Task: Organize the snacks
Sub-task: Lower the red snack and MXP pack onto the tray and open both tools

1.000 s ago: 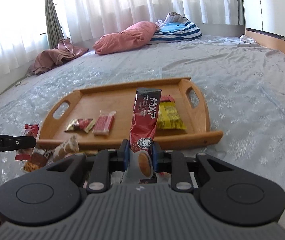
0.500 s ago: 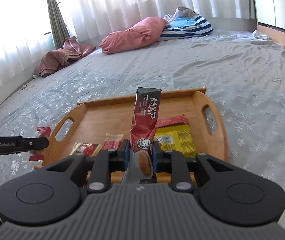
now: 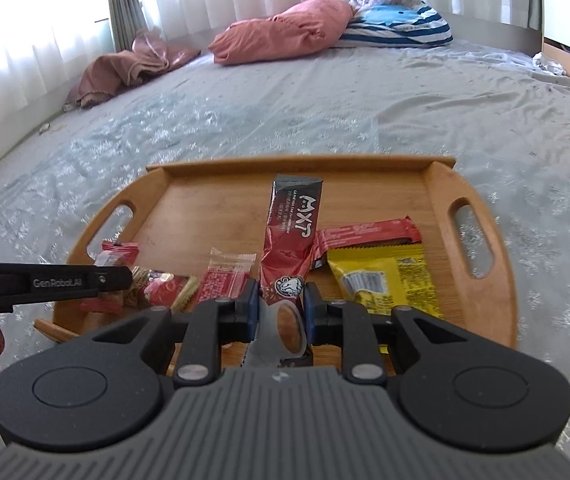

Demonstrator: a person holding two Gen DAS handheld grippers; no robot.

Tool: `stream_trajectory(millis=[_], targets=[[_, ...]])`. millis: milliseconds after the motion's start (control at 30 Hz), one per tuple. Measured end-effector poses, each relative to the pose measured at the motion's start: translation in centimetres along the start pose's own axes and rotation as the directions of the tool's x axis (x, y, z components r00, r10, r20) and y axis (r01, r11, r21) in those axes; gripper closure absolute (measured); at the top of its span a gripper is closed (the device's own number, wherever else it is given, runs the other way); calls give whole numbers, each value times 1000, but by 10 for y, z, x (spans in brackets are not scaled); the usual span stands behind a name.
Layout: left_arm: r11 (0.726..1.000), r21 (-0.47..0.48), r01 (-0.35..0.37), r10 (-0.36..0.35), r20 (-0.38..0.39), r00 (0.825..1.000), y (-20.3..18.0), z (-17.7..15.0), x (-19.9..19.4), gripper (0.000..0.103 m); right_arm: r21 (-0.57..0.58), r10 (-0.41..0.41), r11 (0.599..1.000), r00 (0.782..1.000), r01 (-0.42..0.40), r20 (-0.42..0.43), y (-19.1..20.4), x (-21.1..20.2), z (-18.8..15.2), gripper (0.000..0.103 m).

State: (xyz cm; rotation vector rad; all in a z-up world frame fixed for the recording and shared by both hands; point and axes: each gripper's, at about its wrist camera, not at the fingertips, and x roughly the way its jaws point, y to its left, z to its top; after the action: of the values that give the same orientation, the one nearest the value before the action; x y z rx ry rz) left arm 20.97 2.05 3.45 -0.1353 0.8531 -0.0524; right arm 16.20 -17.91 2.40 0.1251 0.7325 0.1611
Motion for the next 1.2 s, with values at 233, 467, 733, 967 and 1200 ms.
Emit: stream_trajectory(millis=[233,467,733,967,1200], targets=[[999,-20,48,-48,-8,999,-9,2,8,76,-31,-16,999,1000,16,-12,4,11,-1,76],[998,6,59,-59,0,998,-24,1,11,76,-20,-34,999,999,33,-27,-1,19,1,76],[999,20,40,-40,7,999,-25,-2,5,76,-38,-49,998,998,48,-37,-2,27,-2,75],[1000,19,22,-22,17,1000,-20,-2,0,73,-38,-50,998,998,49,-34,0,31,1,74],[999,46,24,-25,35,999,-21,-5,-6,54,-26,-43,999,999,42,-25,-1,30,1,63]])
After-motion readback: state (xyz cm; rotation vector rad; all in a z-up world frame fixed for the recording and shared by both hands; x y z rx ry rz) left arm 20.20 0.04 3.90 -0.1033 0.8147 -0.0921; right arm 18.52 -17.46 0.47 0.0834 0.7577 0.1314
